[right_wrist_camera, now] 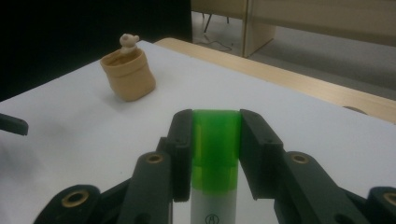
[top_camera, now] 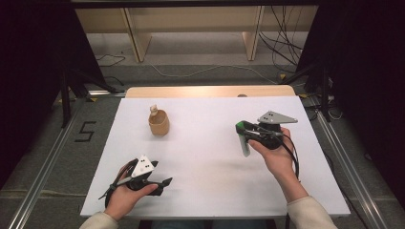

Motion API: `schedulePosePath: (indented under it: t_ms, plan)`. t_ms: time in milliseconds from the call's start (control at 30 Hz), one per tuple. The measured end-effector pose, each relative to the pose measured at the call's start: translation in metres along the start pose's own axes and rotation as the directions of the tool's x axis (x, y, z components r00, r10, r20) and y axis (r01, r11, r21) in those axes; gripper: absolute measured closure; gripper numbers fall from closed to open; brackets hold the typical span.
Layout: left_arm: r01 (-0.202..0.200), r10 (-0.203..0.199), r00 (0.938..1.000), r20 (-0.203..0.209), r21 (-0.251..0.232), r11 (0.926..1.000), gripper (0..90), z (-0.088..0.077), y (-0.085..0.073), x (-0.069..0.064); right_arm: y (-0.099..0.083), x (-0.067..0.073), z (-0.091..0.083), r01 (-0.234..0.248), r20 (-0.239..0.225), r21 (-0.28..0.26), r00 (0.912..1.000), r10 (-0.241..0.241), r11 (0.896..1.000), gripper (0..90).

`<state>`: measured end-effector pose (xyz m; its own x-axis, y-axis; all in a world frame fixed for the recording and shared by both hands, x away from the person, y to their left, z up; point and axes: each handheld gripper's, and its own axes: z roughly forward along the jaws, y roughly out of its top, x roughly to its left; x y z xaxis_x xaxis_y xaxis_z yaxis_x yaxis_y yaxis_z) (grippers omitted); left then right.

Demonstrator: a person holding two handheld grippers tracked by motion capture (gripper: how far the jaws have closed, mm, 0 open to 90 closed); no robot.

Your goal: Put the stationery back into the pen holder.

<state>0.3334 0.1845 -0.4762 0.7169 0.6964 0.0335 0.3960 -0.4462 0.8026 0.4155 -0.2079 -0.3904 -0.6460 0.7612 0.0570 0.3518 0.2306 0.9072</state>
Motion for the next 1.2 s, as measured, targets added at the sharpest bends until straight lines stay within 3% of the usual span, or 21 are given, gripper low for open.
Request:
schedulePosePath:
  t_ms: [500, 933, 1200]
  plan:
    - [0.001, -0.001, 1.0, 0.001, -0.003, 1.0, 20.0, 0.0, 0.0, 0.0, 0.015, 0.008, 0.025, -0.009, -0.031, -0.046, 0.9995, 0.008, 0.999, 67.2]
    - [-0.003, 0.003, 1.0, 0.003, -0.006, 1.0, 20.0, 0.0, 0.0, -0.001, 0.027, 0.021, 0.055, -0.013, -0.063, -0.055, 0.9979, 0.01, 0.998, 67.2]
    - [0.002, -0.002, 1.0, 0.006, -0.007, 1.0, 20.0, 0.0, 0.0, -0.001, 0.036, 0.027, 0.073, 0.006, -0.074, -0.067, 0.9972, -0.011, 0.998, 67.2]
